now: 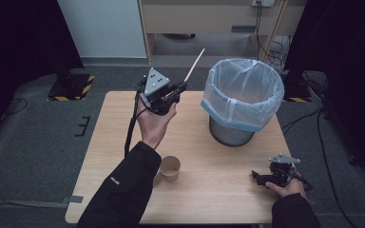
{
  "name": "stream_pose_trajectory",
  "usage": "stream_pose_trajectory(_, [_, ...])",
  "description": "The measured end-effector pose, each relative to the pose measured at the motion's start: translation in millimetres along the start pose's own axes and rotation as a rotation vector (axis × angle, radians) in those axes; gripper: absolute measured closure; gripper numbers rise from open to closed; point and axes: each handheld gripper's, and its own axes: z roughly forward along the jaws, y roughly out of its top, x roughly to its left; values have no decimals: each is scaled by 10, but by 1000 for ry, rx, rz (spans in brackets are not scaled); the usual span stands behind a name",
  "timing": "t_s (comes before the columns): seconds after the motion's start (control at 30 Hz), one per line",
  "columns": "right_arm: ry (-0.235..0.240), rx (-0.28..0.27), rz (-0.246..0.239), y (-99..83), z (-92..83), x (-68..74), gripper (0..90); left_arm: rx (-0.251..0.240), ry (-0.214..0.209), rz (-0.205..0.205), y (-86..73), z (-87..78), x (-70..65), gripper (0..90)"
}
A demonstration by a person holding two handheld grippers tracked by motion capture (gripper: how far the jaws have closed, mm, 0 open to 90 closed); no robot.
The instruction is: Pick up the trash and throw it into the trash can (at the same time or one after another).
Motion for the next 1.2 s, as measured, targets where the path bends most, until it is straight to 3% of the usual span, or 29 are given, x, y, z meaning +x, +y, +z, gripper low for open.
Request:
stream_pose_trajectory(0.27, [1, -2, -7, -1, 0, 3, 8, -40, -39, 2, 182, 282, -126, 851])
stream_pose_trajectory(0.63, [2, -3, -2, 0, 1, 8, 7, -57, -64, 8, 357, 590, -248, 851])
stream_pose_trajectory(0.97, [3, -3, -2, 0, 2, 8, 8, -44, -71, 35, 504, 926, -395, 851])
stream_pose_trajectory(1.2, [3, -1, -4, 0, 0, 6, 7, -52, -87, 21, 549, 1198, -472, 852])
